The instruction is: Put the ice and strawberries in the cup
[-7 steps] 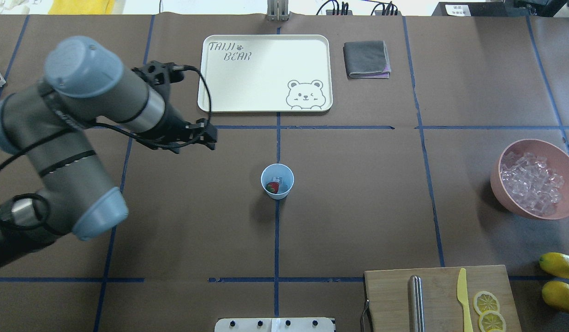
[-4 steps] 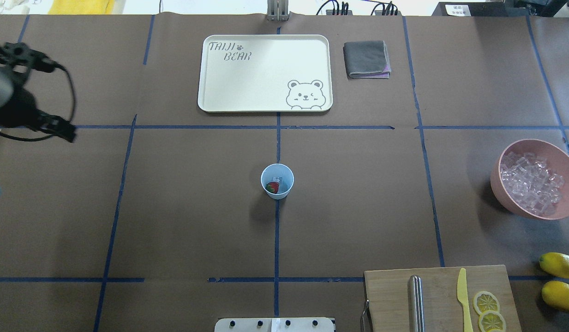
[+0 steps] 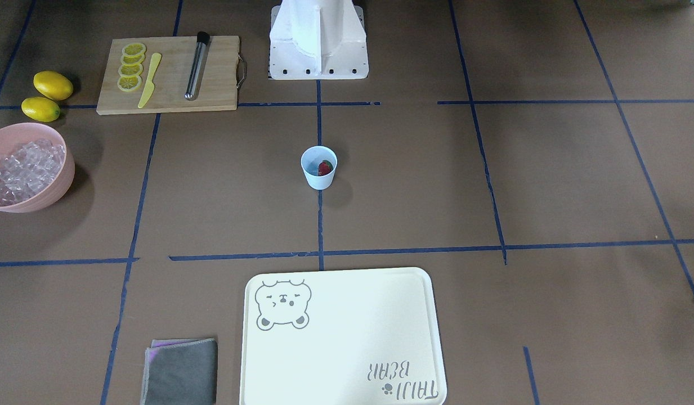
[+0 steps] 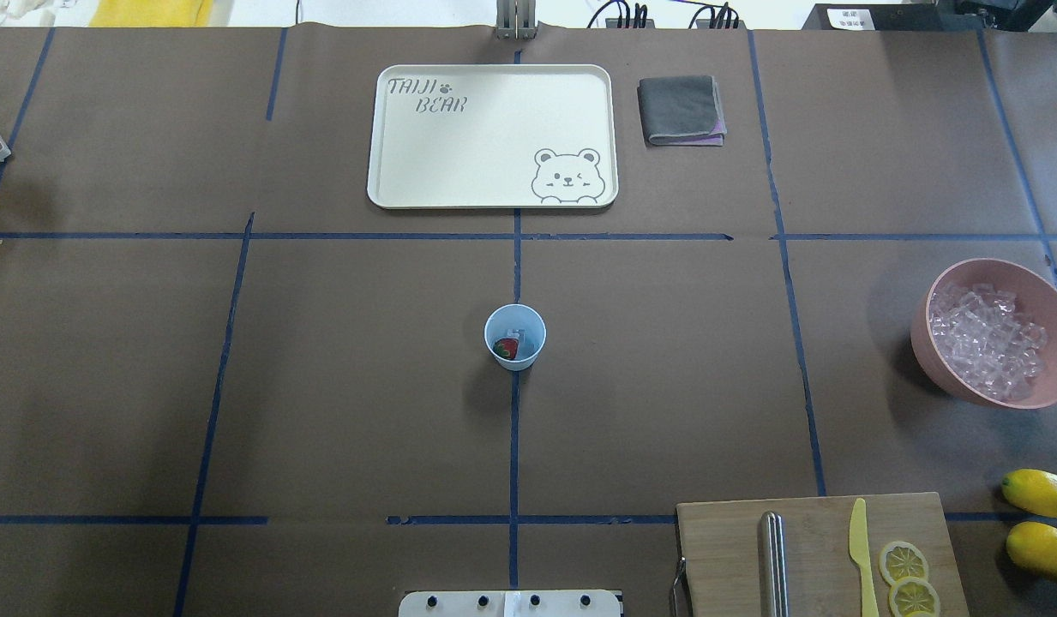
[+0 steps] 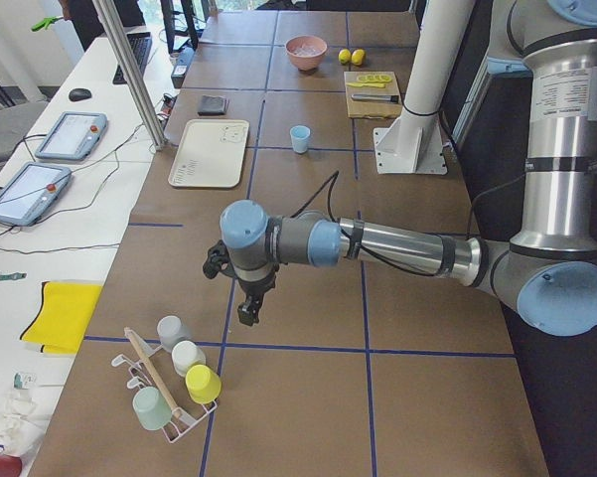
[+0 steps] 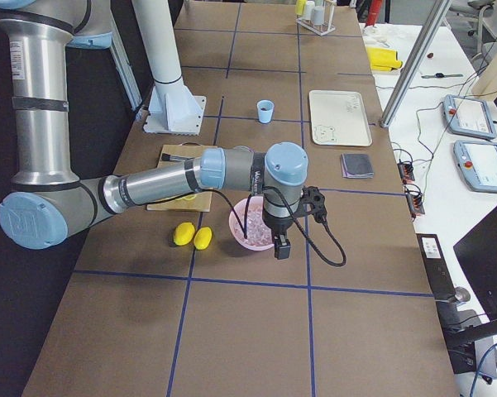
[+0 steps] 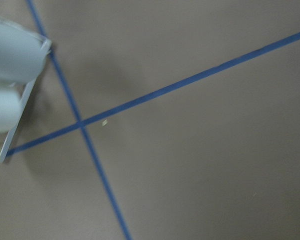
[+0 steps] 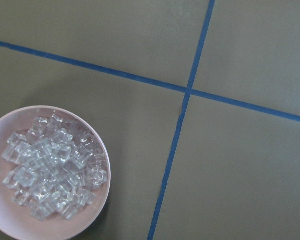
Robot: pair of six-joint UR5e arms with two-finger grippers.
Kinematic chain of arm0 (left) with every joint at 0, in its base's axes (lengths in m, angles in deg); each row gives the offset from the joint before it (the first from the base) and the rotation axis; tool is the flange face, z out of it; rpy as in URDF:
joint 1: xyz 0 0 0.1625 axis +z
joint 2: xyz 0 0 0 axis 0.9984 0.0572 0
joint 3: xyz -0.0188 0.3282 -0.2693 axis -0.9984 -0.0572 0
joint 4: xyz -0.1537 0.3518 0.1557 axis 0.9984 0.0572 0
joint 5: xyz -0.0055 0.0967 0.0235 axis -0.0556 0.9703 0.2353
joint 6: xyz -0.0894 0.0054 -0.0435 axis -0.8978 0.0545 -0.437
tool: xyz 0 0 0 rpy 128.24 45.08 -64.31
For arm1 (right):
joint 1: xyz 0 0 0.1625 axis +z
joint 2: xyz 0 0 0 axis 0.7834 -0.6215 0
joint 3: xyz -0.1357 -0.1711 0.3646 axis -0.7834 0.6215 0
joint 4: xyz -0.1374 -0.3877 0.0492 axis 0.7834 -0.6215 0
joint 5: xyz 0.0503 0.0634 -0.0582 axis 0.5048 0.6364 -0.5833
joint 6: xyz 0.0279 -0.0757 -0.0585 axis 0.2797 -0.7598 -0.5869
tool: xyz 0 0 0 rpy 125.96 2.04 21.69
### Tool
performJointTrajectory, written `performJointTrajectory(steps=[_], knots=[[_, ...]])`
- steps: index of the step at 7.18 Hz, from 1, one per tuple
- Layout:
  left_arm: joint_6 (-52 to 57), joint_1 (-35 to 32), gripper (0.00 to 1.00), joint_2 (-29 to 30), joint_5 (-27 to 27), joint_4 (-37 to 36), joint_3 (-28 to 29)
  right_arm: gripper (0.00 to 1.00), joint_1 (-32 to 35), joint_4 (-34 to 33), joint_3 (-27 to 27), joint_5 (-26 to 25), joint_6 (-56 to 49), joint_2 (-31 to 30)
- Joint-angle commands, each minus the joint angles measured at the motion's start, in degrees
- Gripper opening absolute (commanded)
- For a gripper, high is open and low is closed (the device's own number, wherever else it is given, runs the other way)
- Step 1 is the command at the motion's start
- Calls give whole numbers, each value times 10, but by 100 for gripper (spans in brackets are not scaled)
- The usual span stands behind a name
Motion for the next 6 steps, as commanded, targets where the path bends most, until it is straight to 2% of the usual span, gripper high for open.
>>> performJointTrajectory(steps=[1,2,4,6], knots=[[36,-33,99,-4,-20,-63,28,100,-5,-36,1,-12,-22,7],[35,-34,99,-6,-19,-82,28,100,-7,-35,-1,-33,-15,6],[11,-33,100,-3,-18,-84,18,100,-7,-31,16,-27,-14,-3],[-31,-32,100,-12,11,-81,-26,100,-7,-26,37,-10,-18,-19]])
